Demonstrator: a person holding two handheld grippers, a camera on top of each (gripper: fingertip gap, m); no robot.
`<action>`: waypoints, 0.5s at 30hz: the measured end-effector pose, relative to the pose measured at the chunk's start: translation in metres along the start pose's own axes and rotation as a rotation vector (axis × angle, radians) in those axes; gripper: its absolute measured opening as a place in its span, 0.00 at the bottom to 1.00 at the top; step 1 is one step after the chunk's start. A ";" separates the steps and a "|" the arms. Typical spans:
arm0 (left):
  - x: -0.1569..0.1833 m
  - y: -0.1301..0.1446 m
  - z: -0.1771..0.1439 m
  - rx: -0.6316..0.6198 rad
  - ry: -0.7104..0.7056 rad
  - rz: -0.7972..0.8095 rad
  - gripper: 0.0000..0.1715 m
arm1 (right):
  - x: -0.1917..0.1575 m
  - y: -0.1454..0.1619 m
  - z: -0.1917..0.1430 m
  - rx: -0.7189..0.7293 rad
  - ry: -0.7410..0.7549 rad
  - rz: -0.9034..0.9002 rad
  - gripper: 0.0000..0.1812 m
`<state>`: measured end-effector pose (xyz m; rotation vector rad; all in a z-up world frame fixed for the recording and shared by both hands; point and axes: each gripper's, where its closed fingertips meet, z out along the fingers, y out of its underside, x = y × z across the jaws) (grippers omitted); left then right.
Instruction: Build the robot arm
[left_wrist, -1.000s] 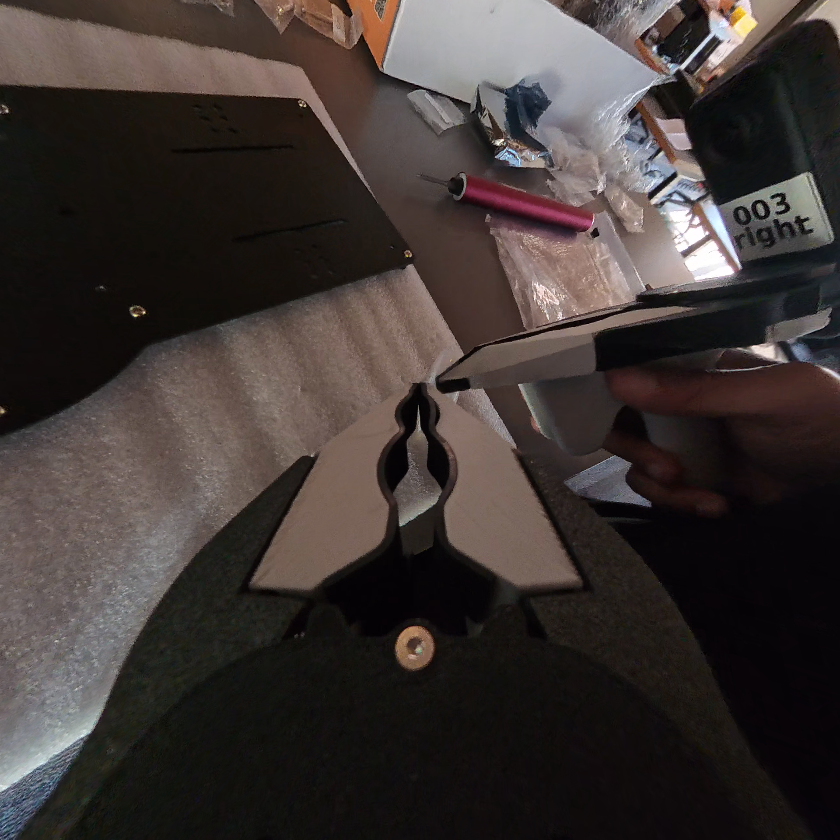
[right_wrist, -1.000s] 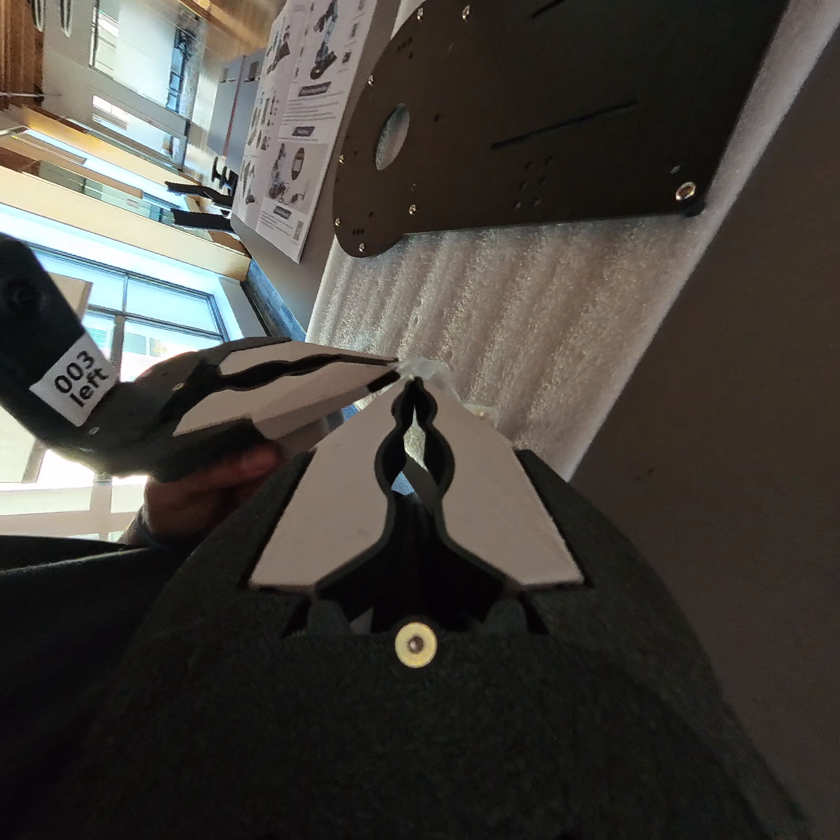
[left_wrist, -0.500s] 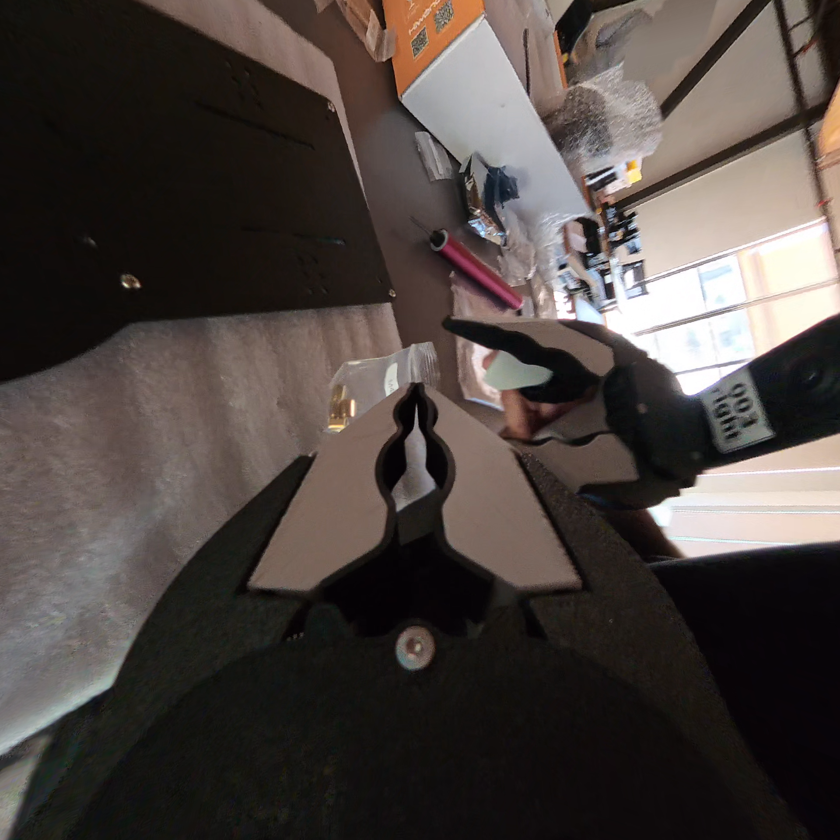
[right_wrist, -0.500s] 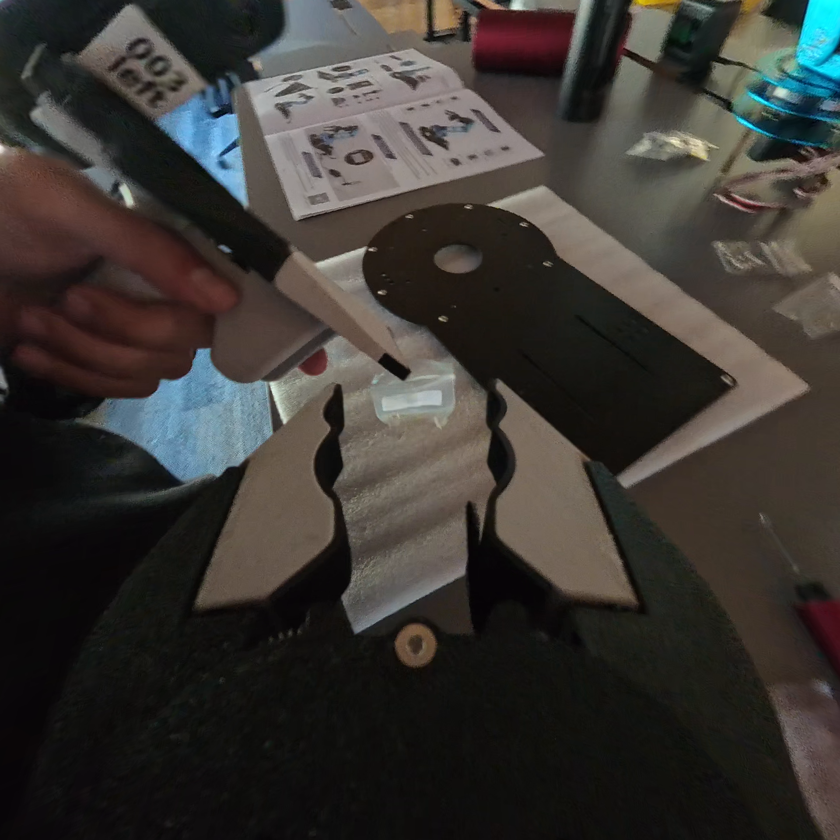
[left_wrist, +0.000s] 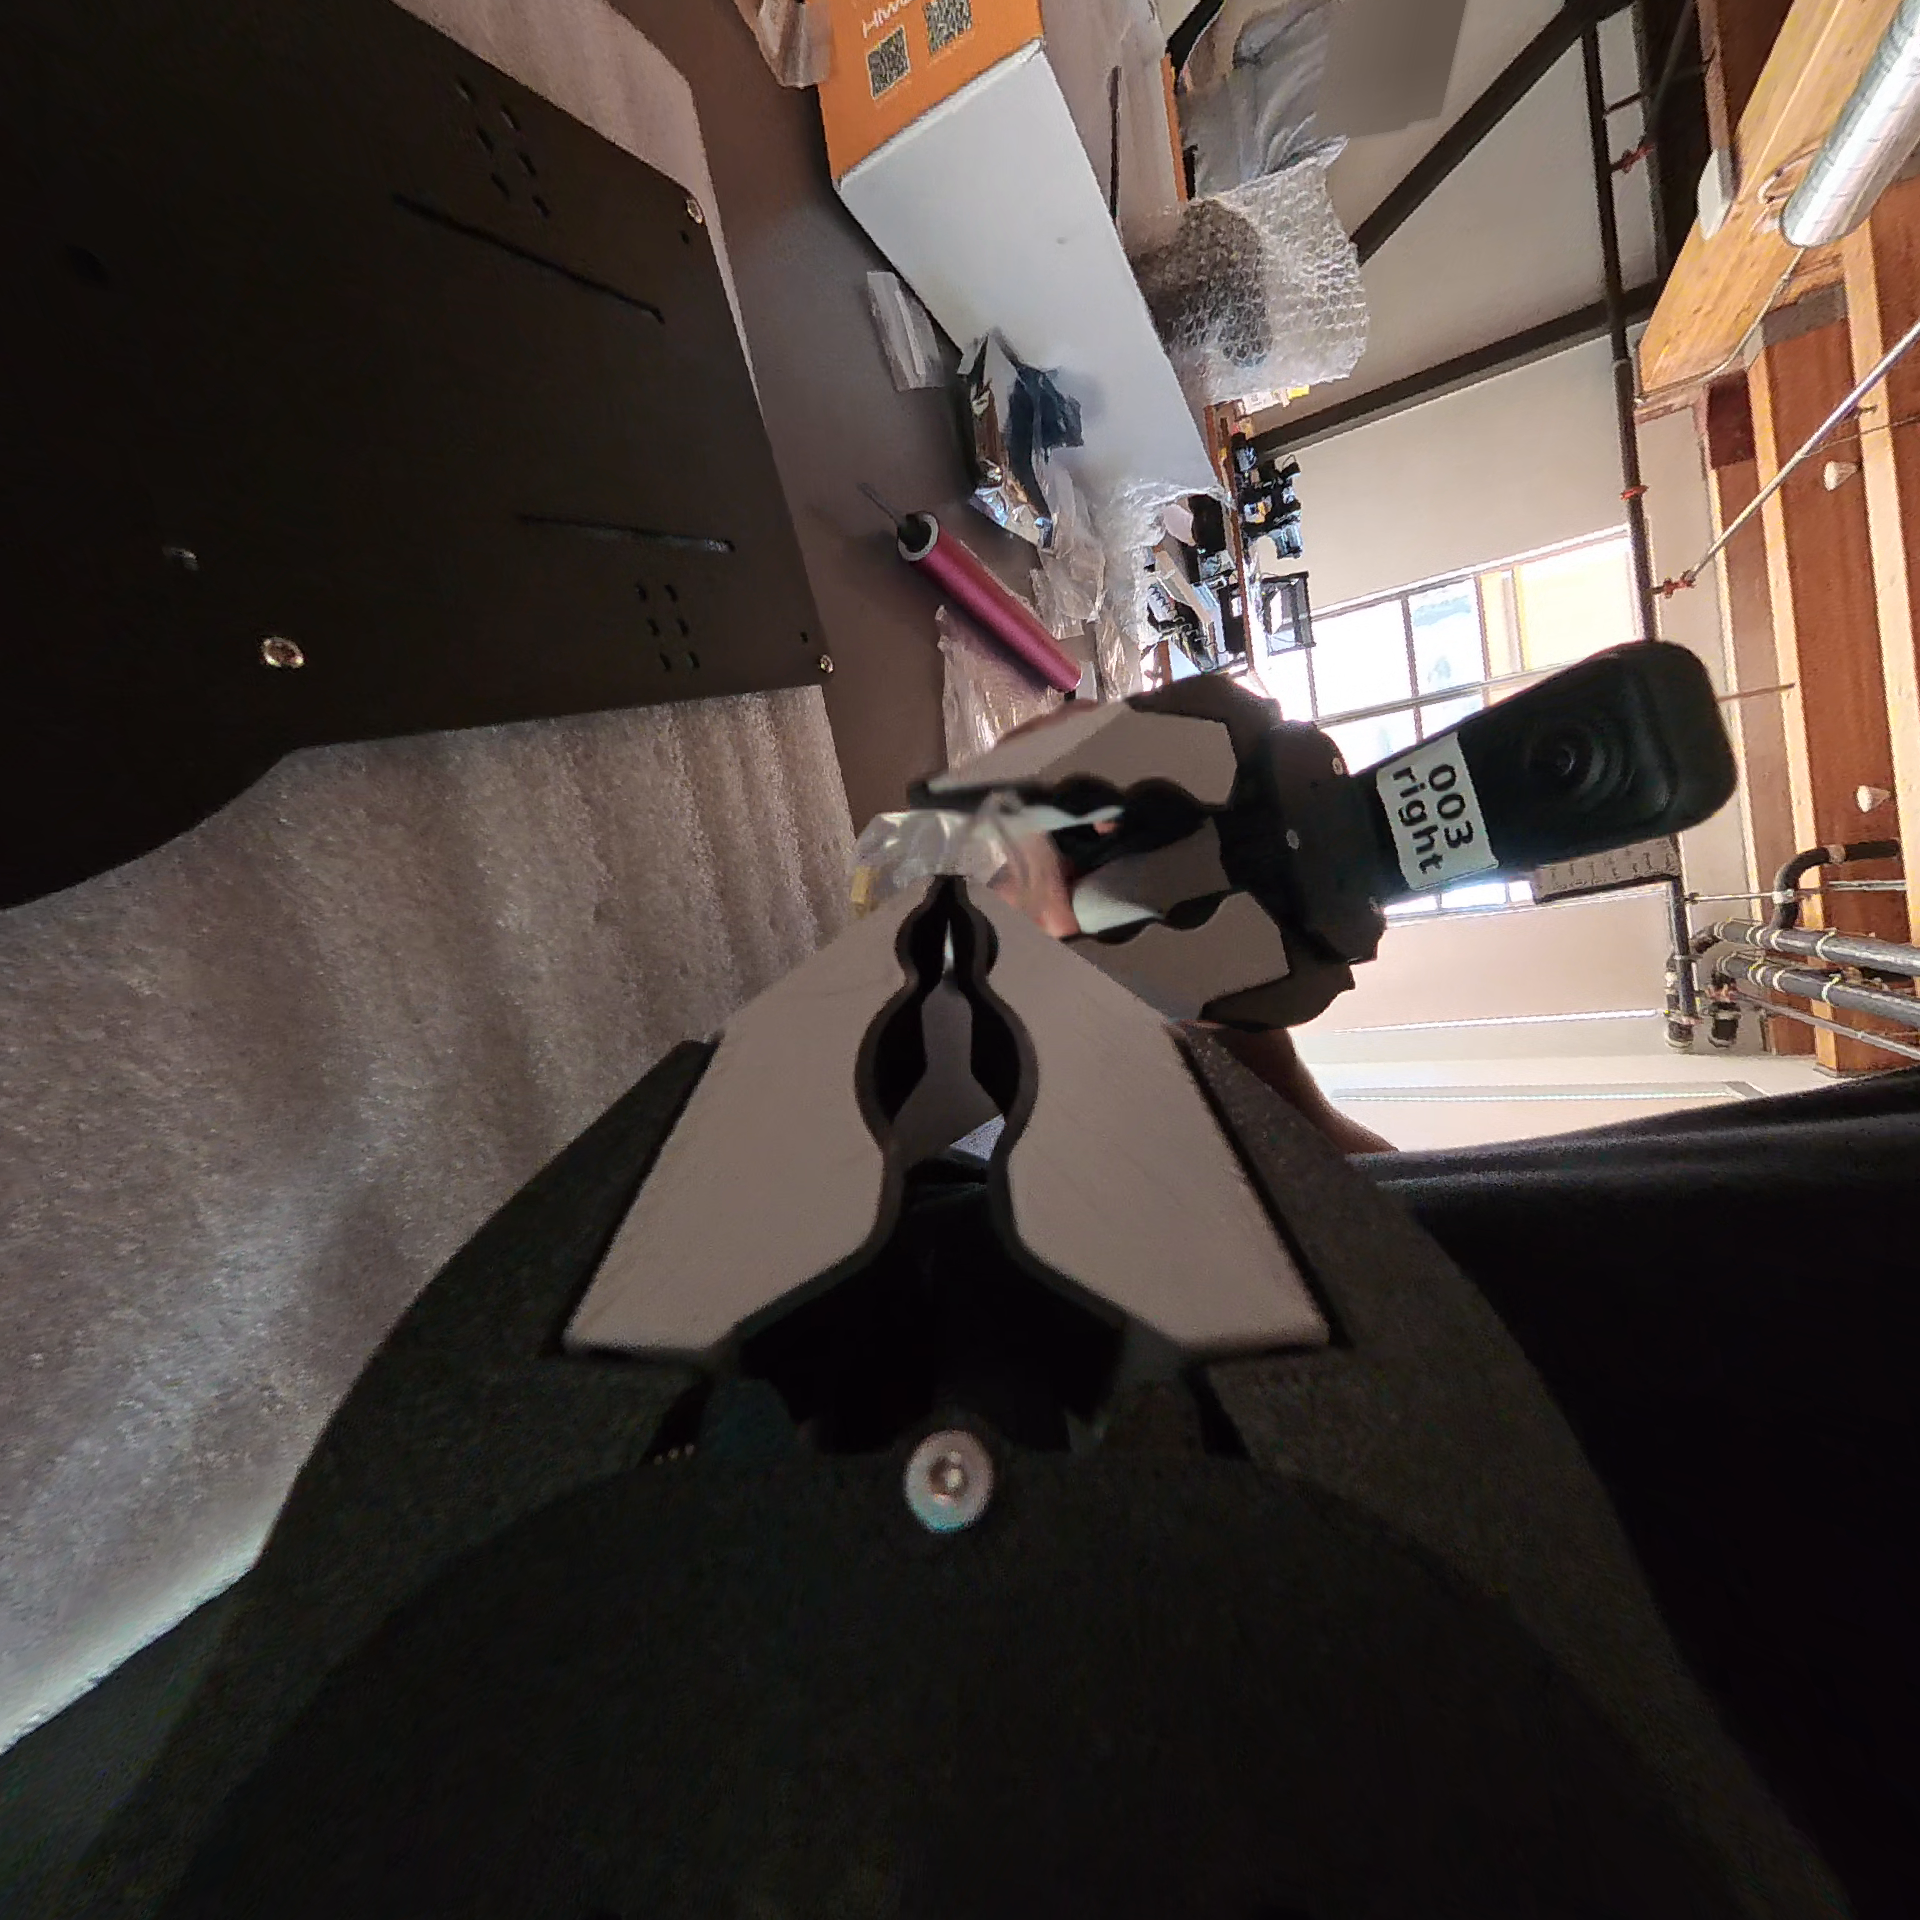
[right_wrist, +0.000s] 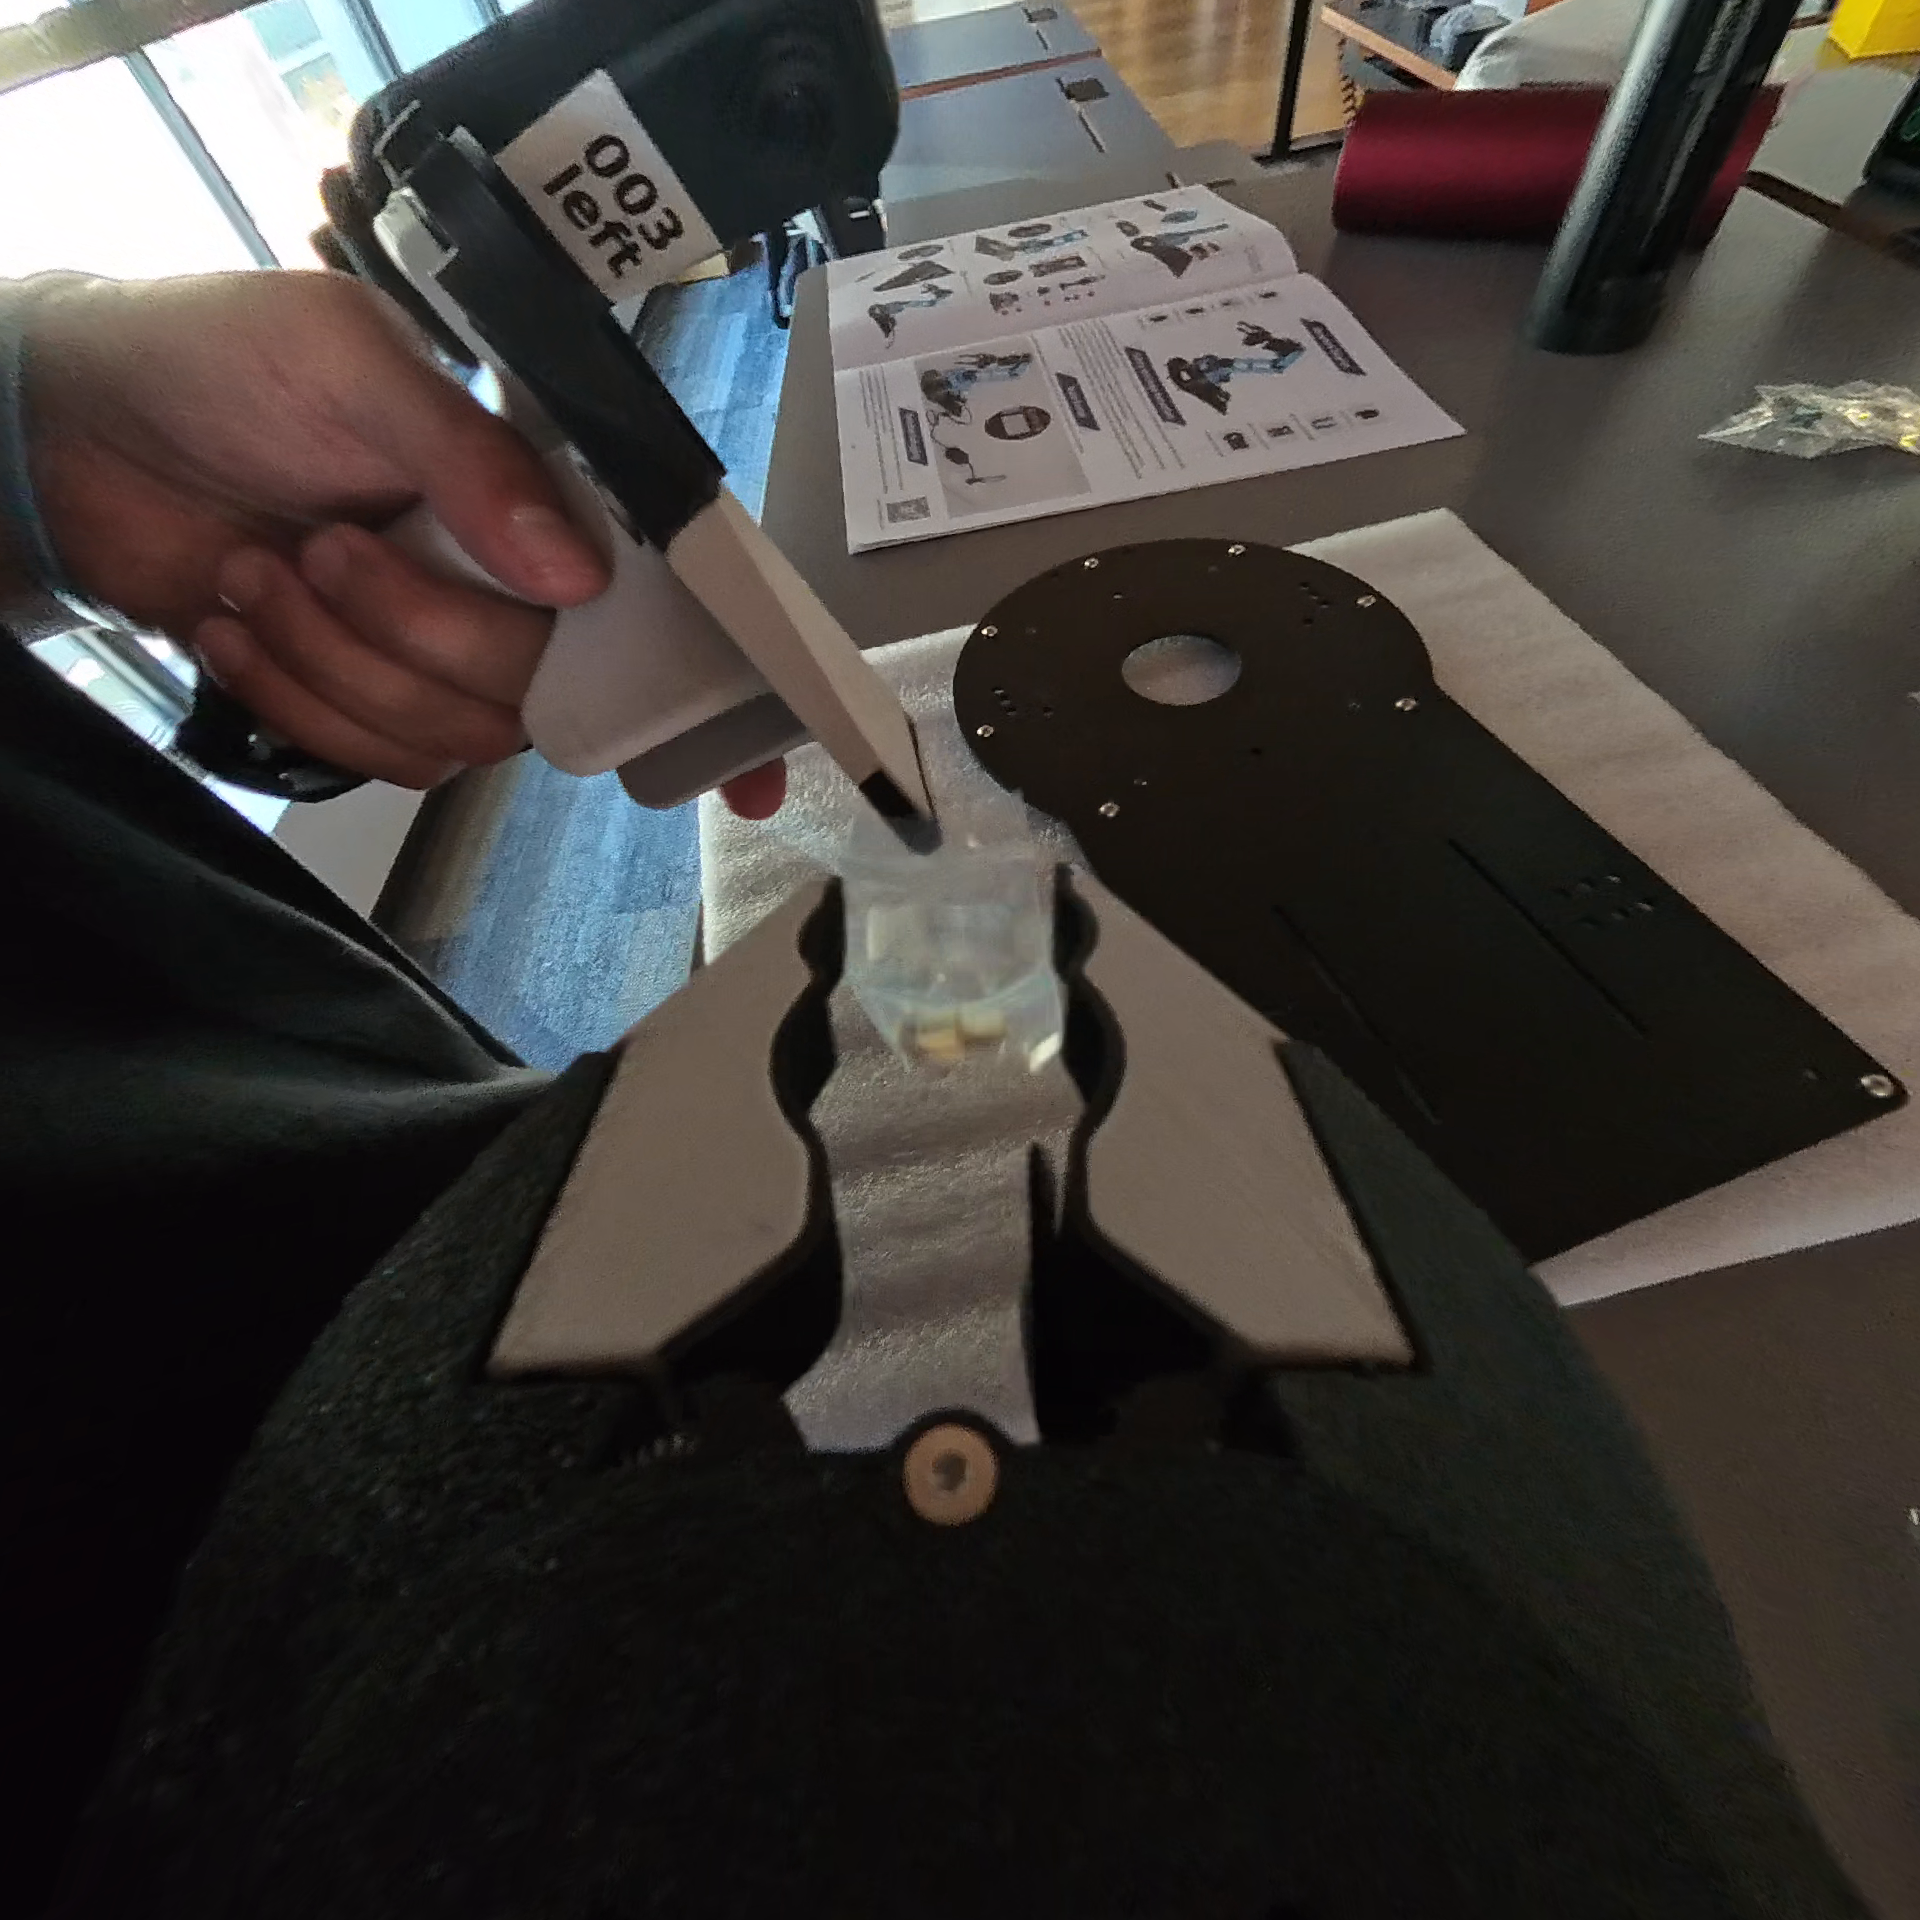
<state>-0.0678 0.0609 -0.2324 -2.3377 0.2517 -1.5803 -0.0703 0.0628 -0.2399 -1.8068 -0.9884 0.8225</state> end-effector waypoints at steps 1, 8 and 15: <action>0.001 0.001 0.001 -0.009 0.001 0.008 0.00 | -0.001 -0.002 0.001 0.009 0.001 -0.003 0.25; -0.001 0.001 -0.001 -0.022 0.003 0.029 0.00 | -0.006 -0.007 -0.004 0.035 -0.045 -0.022 0.04; 0.041 -0.021 -0.020 0.060 0.322 0.056 0.00 | 0.012 -0.018 -0.020 0.238 -0.219 0.440 0.35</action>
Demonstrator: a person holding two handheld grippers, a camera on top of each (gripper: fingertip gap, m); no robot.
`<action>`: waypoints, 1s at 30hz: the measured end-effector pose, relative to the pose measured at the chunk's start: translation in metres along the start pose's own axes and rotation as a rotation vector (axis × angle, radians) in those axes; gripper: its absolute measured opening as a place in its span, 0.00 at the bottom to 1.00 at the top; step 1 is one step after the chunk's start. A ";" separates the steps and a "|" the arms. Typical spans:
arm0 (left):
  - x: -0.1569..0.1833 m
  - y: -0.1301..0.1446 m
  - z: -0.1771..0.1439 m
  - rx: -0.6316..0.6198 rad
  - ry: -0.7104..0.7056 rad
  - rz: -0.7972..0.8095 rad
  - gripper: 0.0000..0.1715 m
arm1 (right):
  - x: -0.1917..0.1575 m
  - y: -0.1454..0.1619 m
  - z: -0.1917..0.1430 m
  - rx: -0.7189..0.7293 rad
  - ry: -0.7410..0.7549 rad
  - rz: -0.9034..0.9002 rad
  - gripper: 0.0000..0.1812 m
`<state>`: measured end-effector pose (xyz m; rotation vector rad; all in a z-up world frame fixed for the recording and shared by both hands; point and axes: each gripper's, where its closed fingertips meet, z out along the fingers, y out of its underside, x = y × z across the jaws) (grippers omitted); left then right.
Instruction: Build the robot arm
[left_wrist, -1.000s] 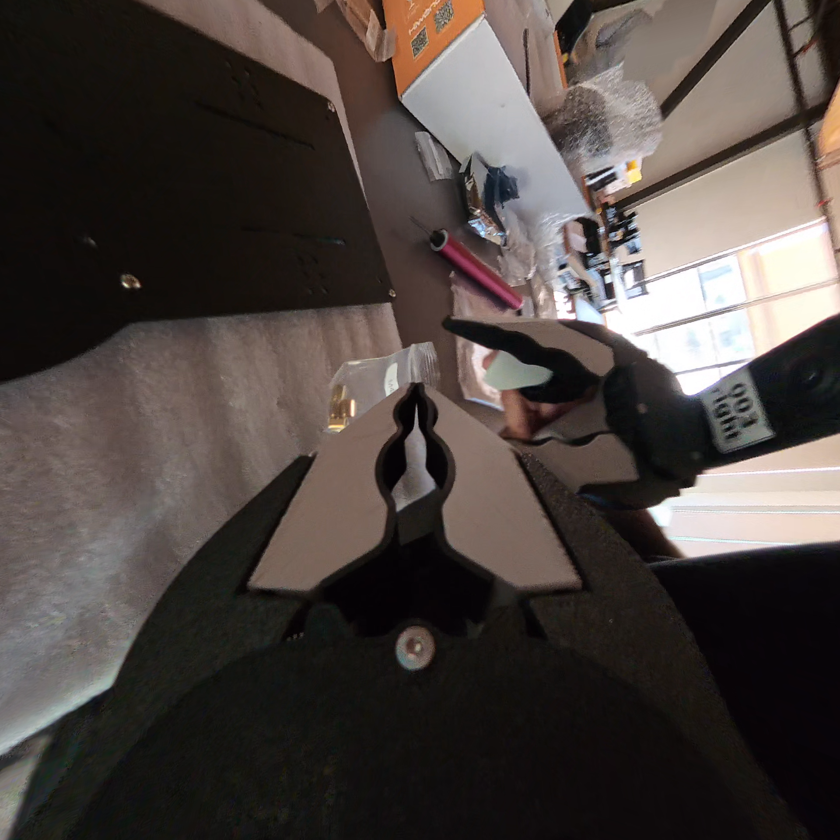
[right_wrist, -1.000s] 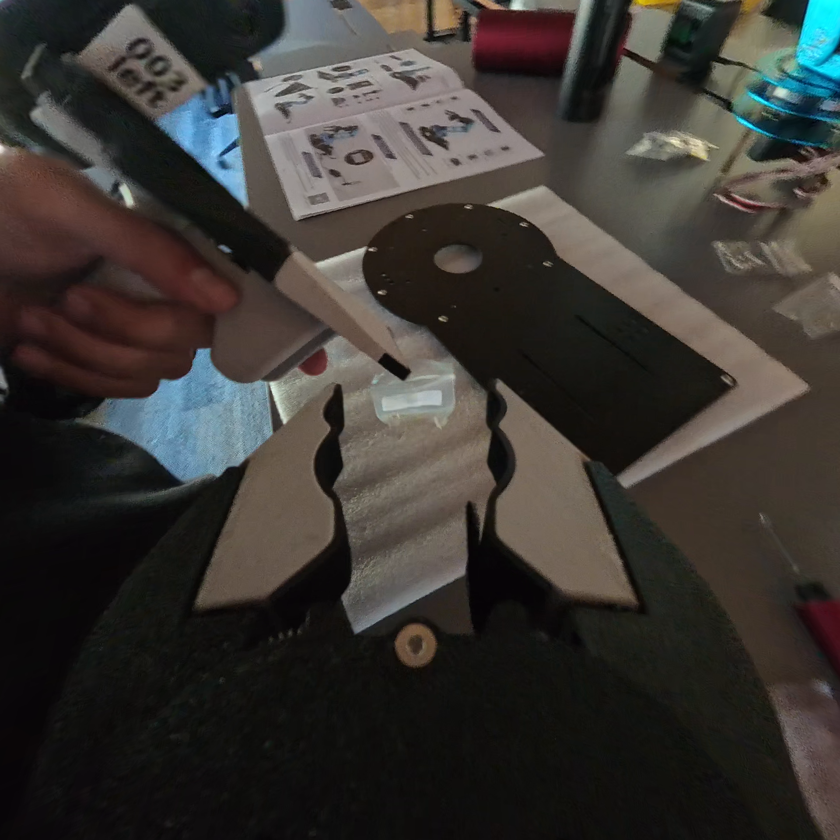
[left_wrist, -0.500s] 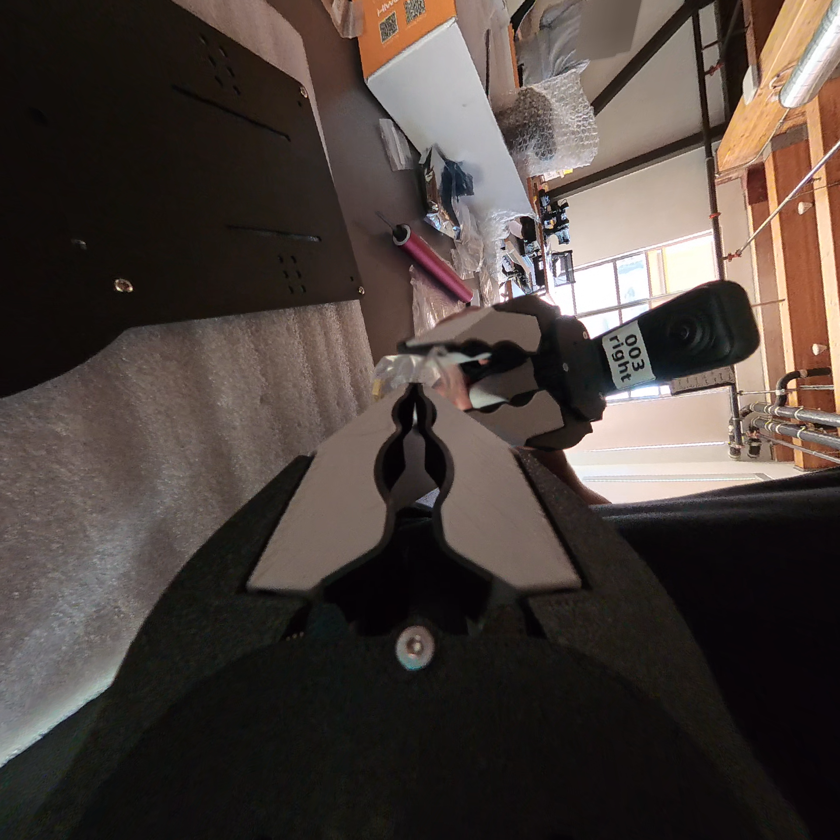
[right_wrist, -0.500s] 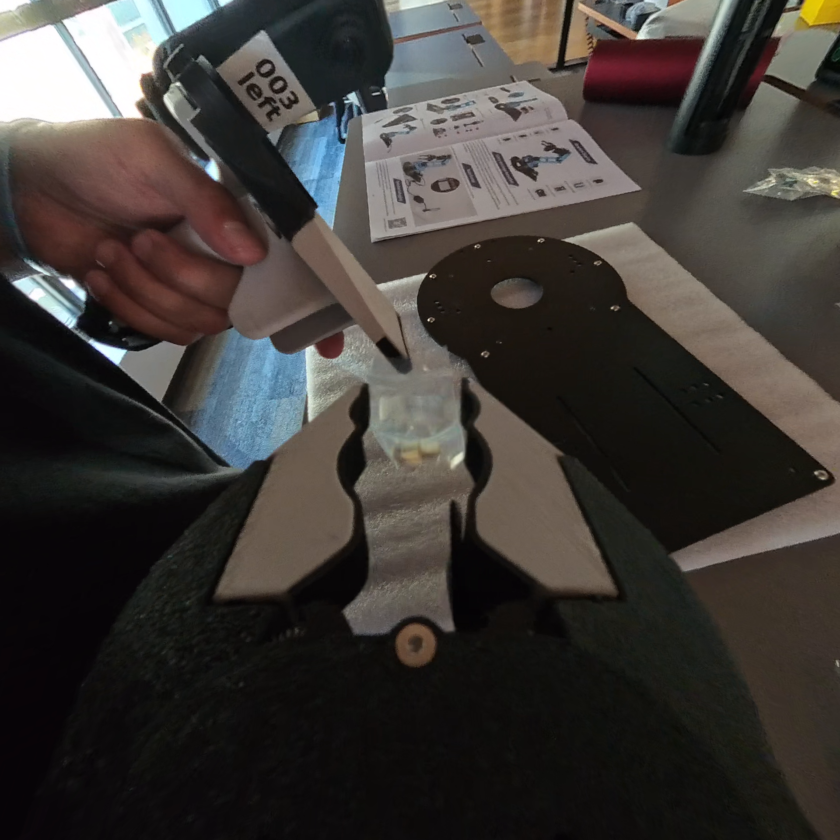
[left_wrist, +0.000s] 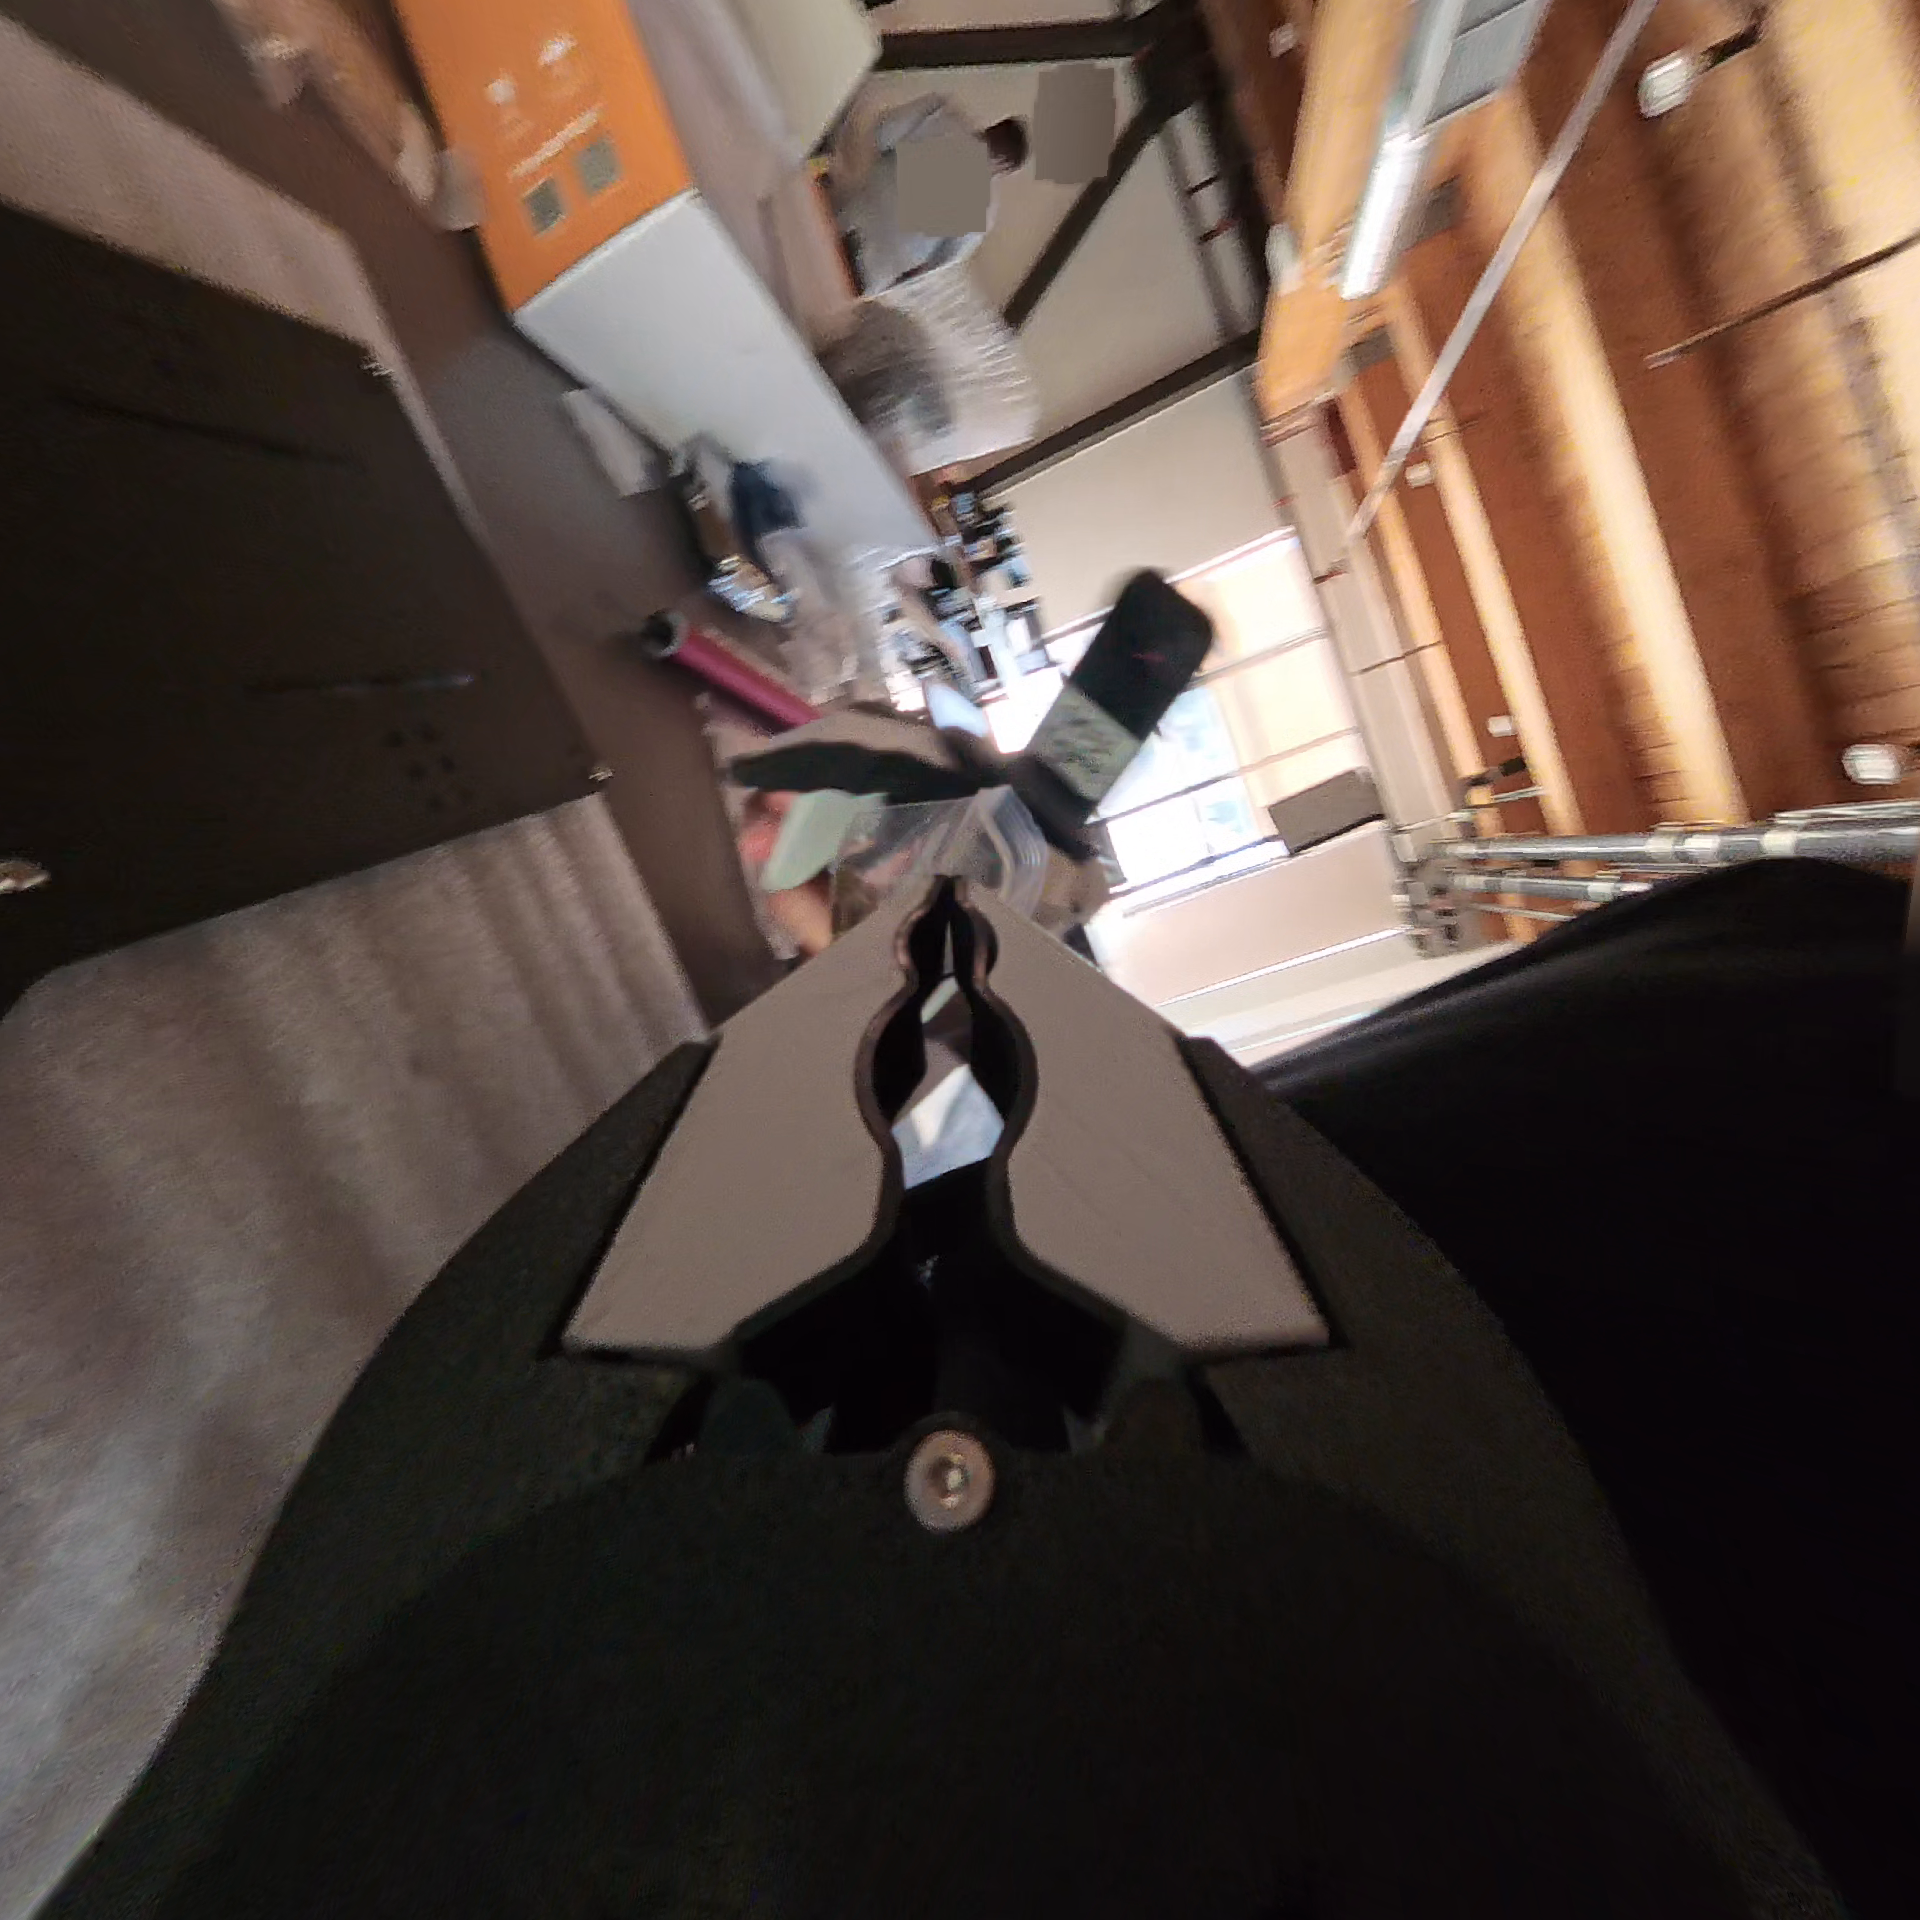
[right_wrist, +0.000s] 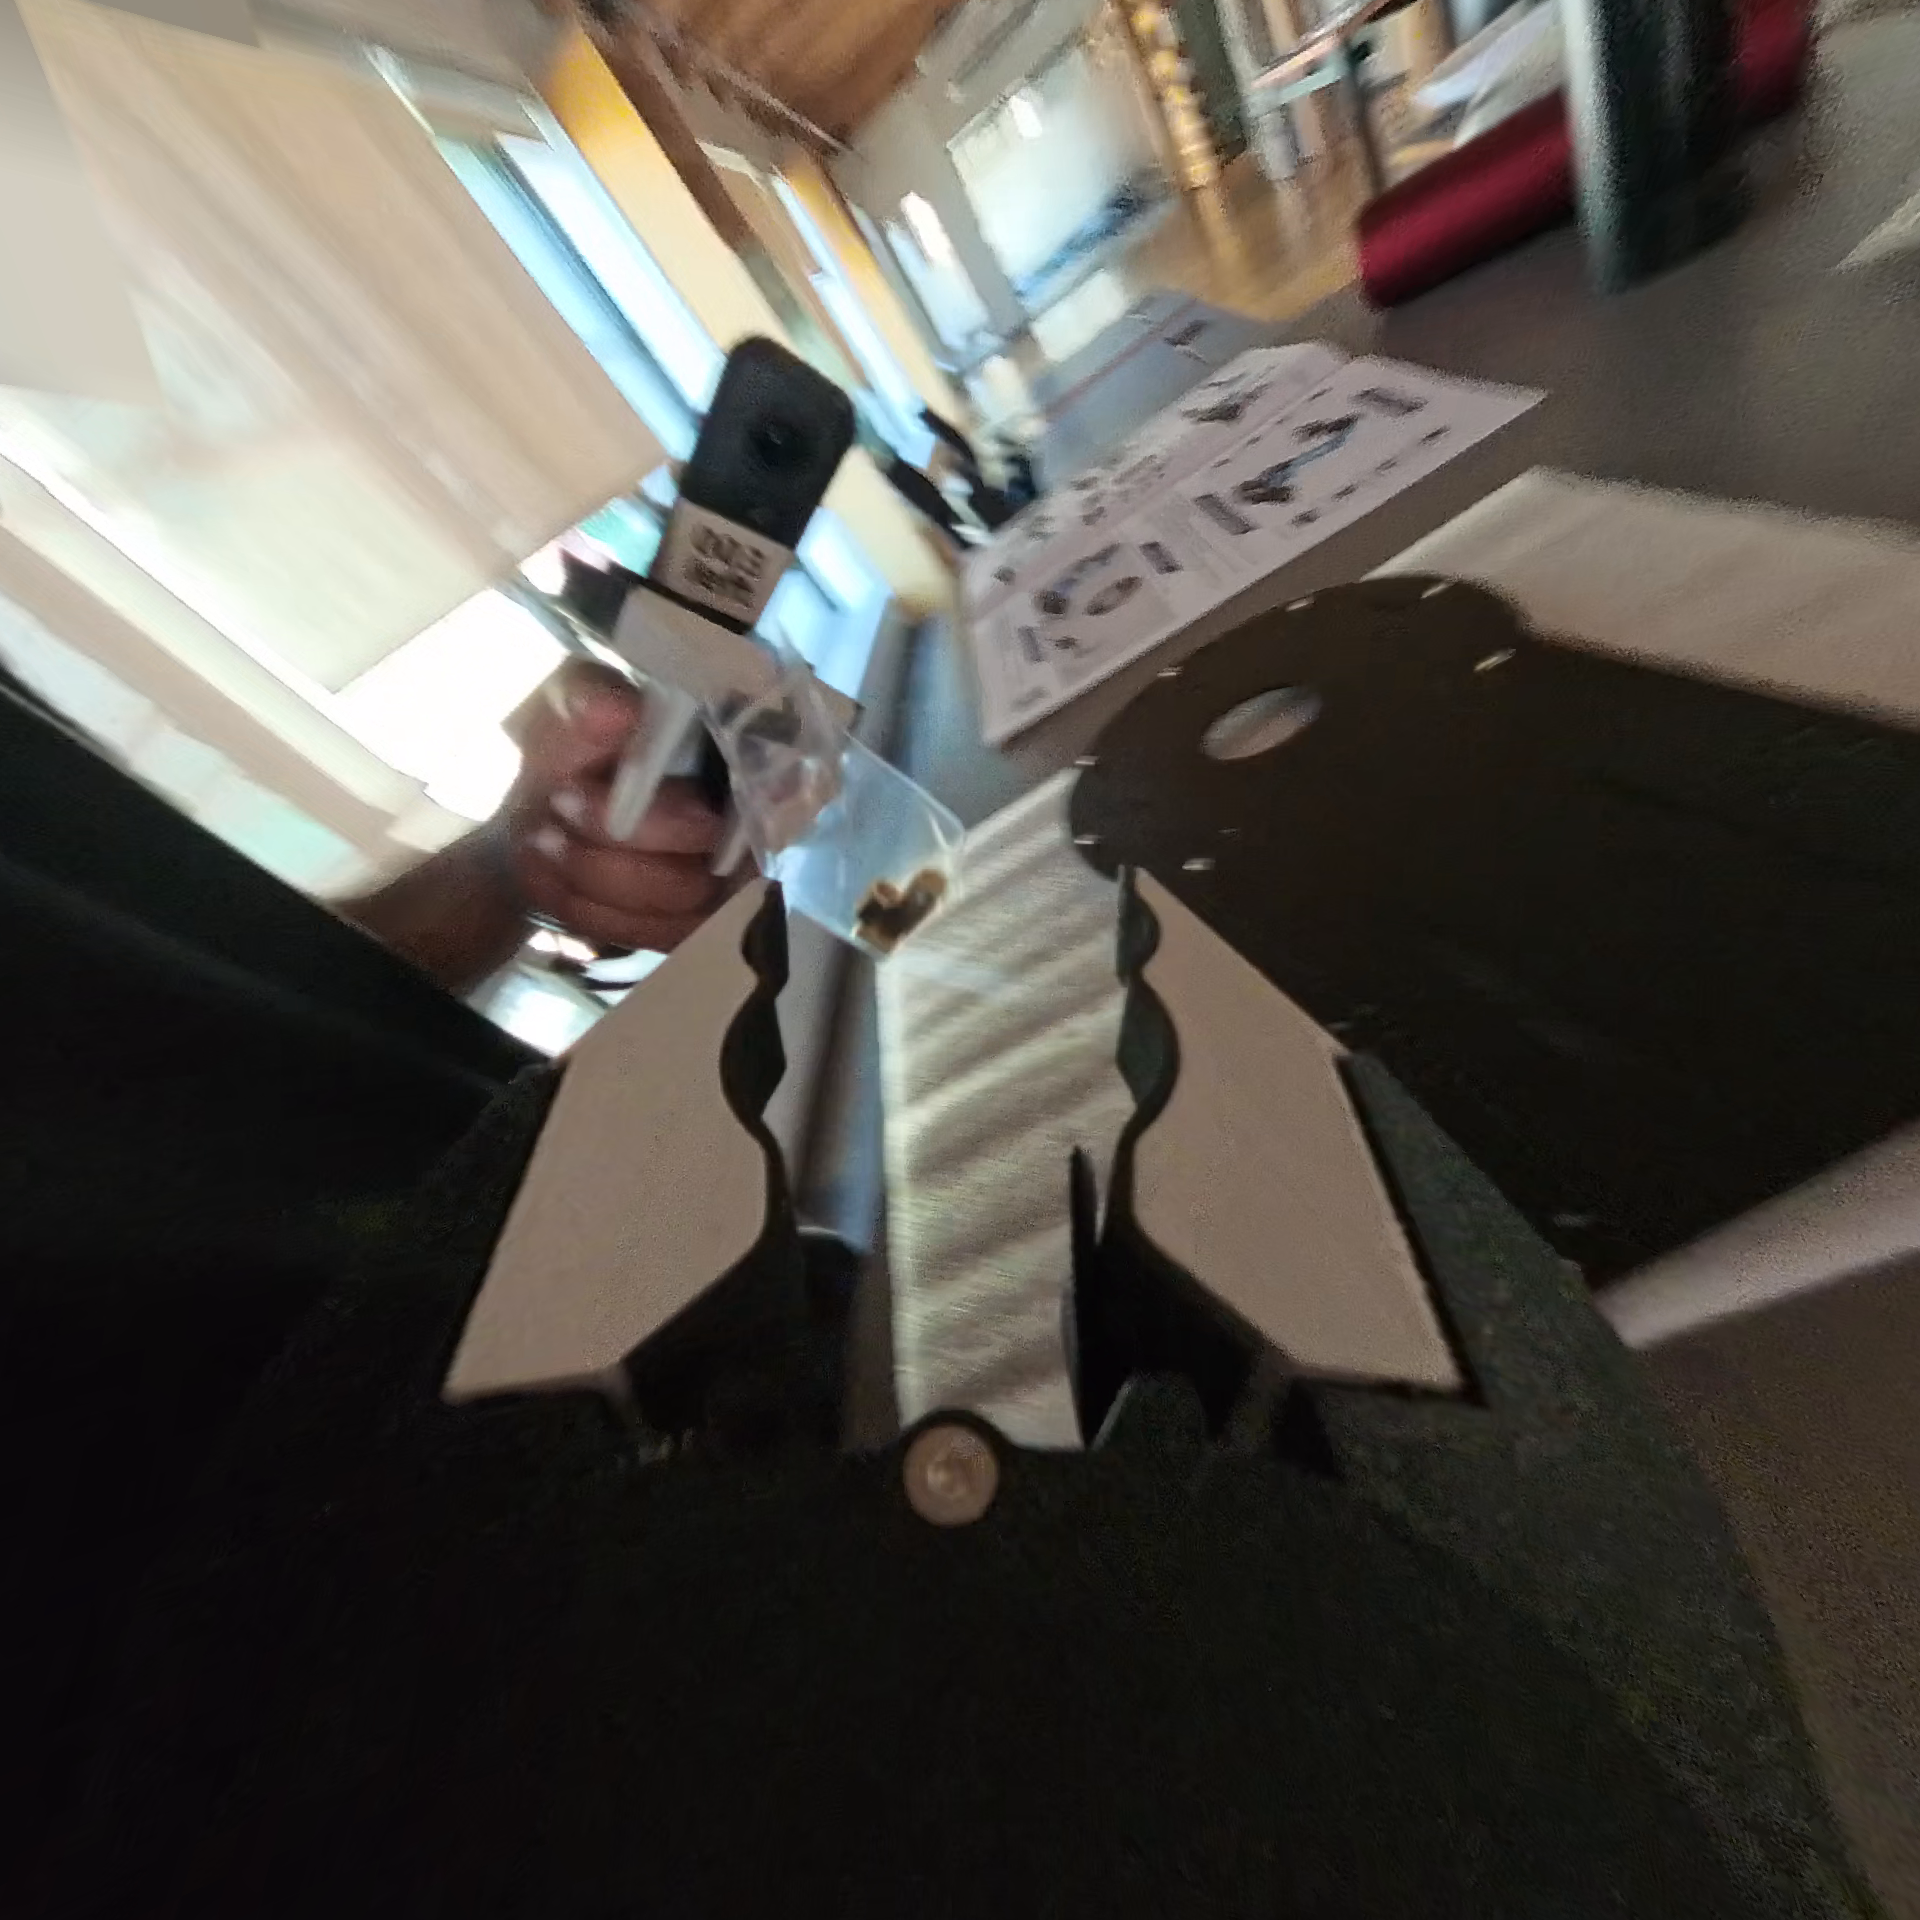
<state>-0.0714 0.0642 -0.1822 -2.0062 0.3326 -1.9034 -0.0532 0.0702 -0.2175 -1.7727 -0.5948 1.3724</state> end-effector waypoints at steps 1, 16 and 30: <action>0.007 -0.004 -0.001 0.018 0.050 -0.009 0.00 | -0.006 -0.002 0.000 0.030 -0.101 0.109 0.34; -0.007 -0.023 -0.009 0.111 0.055 0.018 0.00 | -0.010 -0.032 -0.007 0.178 -0.335 0.308 0.03; -0.021 -0.018 -0.003 0.131 0.072 -0.031 0.00 | 0.017 -0.014 -0.012 0.104 -0.169 0.299 0.15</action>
